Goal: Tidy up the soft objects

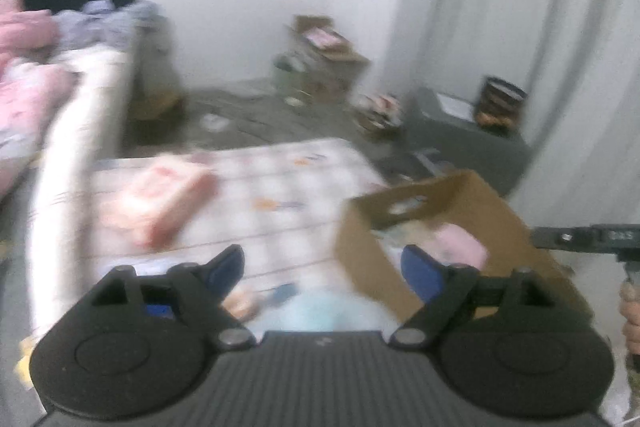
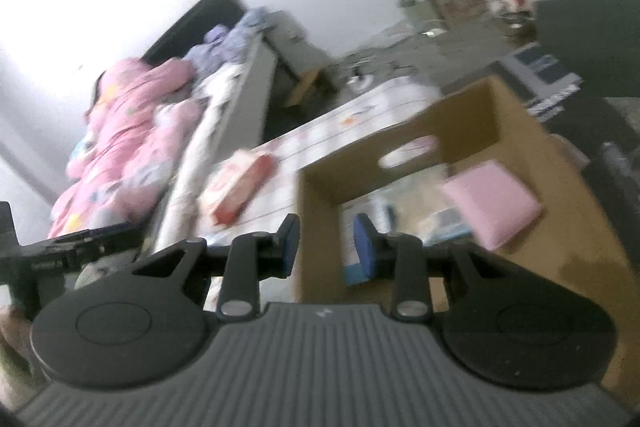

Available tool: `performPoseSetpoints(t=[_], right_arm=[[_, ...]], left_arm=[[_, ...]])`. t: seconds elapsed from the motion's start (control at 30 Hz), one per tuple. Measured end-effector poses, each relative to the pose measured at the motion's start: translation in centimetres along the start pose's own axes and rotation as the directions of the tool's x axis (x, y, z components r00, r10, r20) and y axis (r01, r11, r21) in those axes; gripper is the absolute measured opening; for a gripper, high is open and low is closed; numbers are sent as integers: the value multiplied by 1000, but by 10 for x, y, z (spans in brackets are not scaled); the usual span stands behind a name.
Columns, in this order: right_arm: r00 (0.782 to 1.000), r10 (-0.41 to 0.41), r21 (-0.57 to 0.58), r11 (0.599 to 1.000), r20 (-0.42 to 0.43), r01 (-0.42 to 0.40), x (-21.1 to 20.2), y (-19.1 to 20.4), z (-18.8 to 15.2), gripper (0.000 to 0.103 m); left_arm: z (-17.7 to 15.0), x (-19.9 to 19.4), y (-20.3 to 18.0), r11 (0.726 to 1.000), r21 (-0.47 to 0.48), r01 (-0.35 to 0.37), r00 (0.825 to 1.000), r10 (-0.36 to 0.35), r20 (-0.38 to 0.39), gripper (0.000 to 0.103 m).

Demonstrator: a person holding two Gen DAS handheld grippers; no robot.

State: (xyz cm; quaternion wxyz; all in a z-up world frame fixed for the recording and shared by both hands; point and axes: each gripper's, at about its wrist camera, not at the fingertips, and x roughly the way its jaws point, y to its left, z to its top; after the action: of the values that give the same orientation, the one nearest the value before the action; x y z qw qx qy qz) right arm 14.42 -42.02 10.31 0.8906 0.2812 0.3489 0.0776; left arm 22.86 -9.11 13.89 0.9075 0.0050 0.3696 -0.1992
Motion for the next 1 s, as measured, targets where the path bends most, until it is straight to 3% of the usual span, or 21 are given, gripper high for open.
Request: performPoseSetpoints(t=[0.27,0.47,0.6,0.77,0.87,1.0], right_arm=[[987,119,-121,984,-112,-133,36,106,-20,30],[964,136,-210,960,-229,-186,88,184,-34,32],[947,124,-243,949,-297,-200,135,224,-38,35],[917,117,-227,950,-382,-215,214,245,-27,39],[895,113,-192,958,-432,-214,270,250,-15,41],[872,62,-173,971,-485,-166,349,249,0,43]], left_arm=[[-52,-37,77,992,-88,-92,995,95,23,87],[-89,-36,123,983,-83,-164,986,164,-8,85],[-101,-18,140,985,-85,-151,988,147,-49,77],[-97,21,153,987,-117,-114,989,102,-107,69],[-88,55,170,974,-203,-103,981,66,-183,69],[-81,94,200,934,-344,-100,969,12,-248,66]])
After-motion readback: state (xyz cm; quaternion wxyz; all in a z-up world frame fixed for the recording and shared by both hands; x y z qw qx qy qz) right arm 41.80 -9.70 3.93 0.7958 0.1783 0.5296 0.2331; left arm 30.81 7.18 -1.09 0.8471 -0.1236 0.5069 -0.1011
